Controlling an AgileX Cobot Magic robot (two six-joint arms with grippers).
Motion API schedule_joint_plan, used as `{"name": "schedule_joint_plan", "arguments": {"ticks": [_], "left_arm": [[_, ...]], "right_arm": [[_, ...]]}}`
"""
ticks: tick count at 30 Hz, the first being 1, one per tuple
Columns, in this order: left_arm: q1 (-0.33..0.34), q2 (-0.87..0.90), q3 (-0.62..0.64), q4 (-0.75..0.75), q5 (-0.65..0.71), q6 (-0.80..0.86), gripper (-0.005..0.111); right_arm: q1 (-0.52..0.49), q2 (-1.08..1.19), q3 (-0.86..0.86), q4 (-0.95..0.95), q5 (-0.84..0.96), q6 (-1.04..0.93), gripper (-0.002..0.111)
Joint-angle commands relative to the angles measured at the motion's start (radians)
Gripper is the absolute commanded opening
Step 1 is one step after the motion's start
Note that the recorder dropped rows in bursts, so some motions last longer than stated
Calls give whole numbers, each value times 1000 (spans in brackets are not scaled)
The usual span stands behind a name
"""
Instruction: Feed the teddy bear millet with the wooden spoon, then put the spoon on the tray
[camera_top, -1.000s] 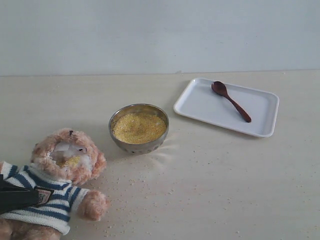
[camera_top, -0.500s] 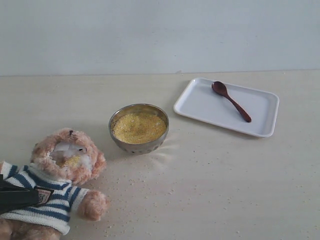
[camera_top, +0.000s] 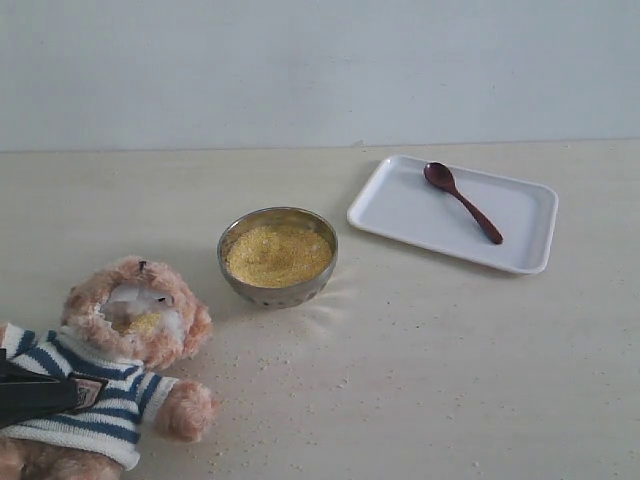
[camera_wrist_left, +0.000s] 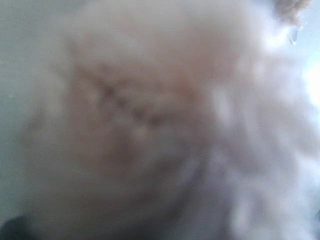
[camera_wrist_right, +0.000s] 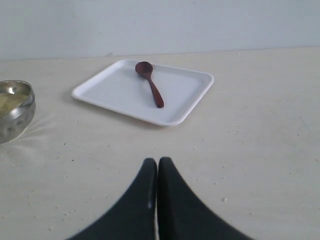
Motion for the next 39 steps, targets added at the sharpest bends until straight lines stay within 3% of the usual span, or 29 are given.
{"name": "schedule_joint_plan", "arguments": {"ticks": [1,30,35,39], "left_arm": [[3,-9,2,-11,-23,4,6],[3,-9,2,-11,-23,4,6],[3,-9,2,-11,-26,162,6],[3,-9,2,-39,-62,166,6]], "right_arm": [[-2,-6,3,-6,-15,0,0],[-2,-6,3,-6,-12,-3,0],[-2,-6,3,-6,-12,-3,0],[-2,-6,3,-6,-12,-1,0]]}}
